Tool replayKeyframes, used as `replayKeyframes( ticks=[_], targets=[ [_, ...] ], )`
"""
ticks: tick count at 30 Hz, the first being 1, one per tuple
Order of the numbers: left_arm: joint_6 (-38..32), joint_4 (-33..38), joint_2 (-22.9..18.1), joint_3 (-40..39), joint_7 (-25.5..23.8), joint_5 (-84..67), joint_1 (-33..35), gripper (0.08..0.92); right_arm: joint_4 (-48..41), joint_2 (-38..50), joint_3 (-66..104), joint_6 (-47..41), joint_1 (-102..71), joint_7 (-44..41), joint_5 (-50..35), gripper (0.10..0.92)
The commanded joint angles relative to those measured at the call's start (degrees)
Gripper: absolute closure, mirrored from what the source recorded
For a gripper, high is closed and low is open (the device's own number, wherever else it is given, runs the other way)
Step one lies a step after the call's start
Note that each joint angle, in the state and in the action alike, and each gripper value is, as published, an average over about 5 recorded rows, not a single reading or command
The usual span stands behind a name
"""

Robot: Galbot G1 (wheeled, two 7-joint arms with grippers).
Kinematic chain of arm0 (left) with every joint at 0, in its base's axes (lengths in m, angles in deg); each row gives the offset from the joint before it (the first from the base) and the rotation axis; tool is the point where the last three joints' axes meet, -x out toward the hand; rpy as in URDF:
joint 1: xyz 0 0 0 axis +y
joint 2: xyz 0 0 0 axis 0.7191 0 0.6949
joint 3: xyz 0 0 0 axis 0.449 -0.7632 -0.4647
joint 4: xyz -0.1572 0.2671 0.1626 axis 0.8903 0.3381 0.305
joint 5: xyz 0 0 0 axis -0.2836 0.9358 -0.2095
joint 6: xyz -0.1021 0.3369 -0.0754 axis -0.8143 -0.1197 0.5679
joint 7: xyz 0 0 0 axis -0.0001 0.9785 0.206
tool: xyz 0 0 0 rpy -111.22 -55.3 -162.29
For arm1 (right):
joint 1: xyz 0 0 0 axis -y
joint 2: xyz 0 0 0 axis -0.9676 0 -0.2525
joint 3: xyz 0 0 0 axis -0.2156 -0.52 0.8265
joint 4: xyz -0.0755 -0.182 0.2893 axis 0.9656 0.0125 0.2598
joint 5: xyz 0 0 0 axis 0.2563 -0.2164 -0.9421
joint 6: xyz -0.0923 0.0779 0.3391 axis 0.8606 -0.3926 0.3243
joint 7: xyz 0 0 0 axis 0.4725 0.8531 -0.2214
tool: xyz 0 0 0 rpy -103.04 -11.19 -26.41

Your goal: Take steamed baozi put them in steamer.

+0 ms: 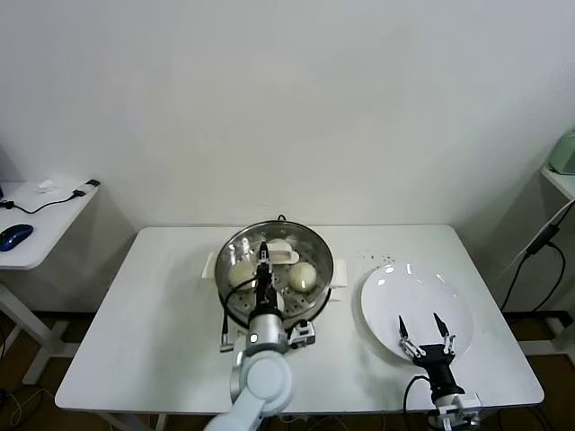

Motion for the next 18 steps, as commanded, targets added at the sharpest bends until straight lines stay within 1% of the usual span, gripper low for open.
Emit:
replayKeyframes(
  ticks=[1, 5, 8, 11, 18],
  targets=[
    [0.10, -0.72, -0.04, 0.06, 0.05, 0.00, 0.13, 0.861, 0.19, -0.17, 0.11, 0.51, 0.04, 0.30, 0.32, 0.203],
    [-0.01, -0.43, 0.16, 0.24, 0.07, -0.19, 0.08, 0.861, 0.30, -0.25, 0.11, 0.60, 0.06, 0.23, 0.36, 0.203],
    [-0.21, 0.41, 0.50, 0.20, 0.27, -1.19, 0.09, 0.833, 0.41, -0.24, 0.08, 0.48, 0.12, 0.08, 0.37, 0.203],
    [-0.35, 2.23, 1.08, -0.28, 0.31, -3.08, 0.37, 0.761, 0.49, -0.22, -0.02, 0.16, 0.18, -0.10, 0.44, 0.203],
    [-0.53, 8.77, 3.12, -1.52, -0.52, -7.63, 2.16, 0.553, 0.71, -0.18, -0.55, -0.68, 0.51, -0.57, 0.73, 0.203]
  ],
)
